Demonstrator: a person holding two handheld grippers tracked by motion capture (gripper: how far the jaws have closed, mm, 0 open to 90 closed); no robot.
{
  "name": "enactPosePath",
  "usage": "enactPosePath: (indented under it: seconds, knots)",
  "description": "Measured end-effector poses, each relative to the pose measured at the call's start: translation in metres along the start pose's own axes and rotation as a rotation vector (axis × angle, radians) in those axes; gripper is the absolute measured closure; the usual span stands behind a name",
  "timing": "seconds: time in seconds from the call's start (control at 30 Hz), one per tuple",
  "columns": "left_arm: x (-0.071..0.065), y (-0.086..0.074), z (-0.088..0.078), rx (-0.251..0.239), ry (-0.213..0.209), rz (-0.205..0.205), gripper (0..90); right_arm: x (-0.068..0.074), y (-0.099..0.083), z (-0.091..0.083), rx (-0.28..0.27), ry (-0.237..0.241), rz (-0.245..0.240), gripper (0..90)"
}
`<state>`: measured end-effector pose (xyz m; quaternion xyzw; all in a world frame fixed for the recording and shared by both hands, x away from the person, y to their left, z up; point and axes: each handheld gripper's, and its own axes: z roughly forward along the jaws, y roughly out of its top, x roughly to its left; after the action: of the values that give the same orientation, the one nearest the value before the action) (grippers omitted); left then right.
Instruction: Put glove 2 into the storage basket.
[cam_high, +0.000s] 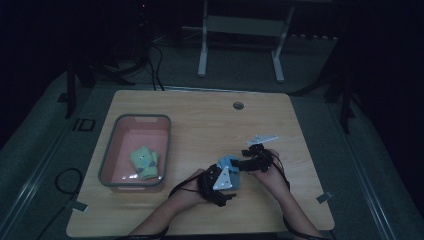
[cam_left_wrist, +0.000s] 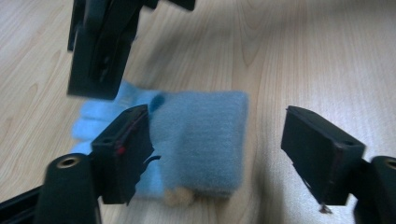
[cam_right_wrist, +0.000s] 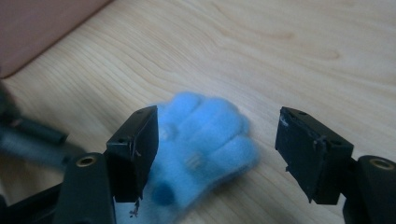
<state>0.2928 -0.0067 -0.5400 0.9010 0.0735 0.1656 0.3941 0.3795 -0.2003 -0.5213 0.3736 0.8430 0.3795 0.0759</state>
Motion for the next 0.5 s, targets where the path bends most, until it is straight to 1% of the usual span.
enactPosePath:
  seconds: [0.07, 0.17, 0.2, 0.23, 0.27, 0.3, 0.33, 0.37, 0.4, 0.47, 0.5]
  knots:
    - [-0.001, -0.001, 0.004, 0.018, -0.002, 0.02, 30.1, -0.002, -0.002, 0.006, 0.015, -0.007, -0.003, 30.1]
    - [-0.001, -0.003, 0.007, 0.028, 0.002, 0.029, 35.1, -0.005, -0.007, 0.013, 0.023, -0.011, 0.005, 30.1]
    - [-0.001, -0.003, 0.007, 0.028, 0.002, 0.029, 37.4, -0.005, -0.007, 0.013, 0.023, -0.011, 0.005, 30.1]
    - [-0.001, -0.005, 0.009, 0.038, 0.001, 0.035, 37.4, -0.005, -0.008, 0.015, 0.028, -0.016, 0.004, 30.1]
    - [-0.001, -0.006, 0.01, 0.045, -0.002, 0.038, 40.7, -0.005, -0.012, 0.019, 0.039, -0.019, -0.003, 30.1]
    - [-0.001, -0.007, 0.012, 0.054, 0.005, 0.043, 41.7, -0.005, -0.014, 0.02, 0.045, -0.018, -0.001, 30.1]
    - [-0.002, -0.008, 0.013, 0.062, 0.001, 0.054, 42.8, -0.004, -0.016, 0.021, 0.051, -0.02, -0.004, 30.1]
    - [-0.002, -0.009, 0.015, 0.067, 0.005, 0.054, 44.1, -0.004, -0.017, 0.022, 0.048, -0.02, -0.003, 30.1]
    - [-0.002, -0.01, 0.015, 0.061, 0.013, 0.054, 45.7, -0.004, -0.017, 0.022, 0.046, -0.019, -0.003, 30.3]
    - [-0.001, -0.011, 0.016, 0.061, 0.021, 0.046, 52.3, -0.002, -0.018, 0.023, 0.048, -0.023, -0.005, 30.9]
    - [0.0, -0.011, 0.016, 0.061, 0.021, 0.04, 56.3, -0.002, -0.019, 0.023, 0.044, -0.024, -0.005, 32.9]
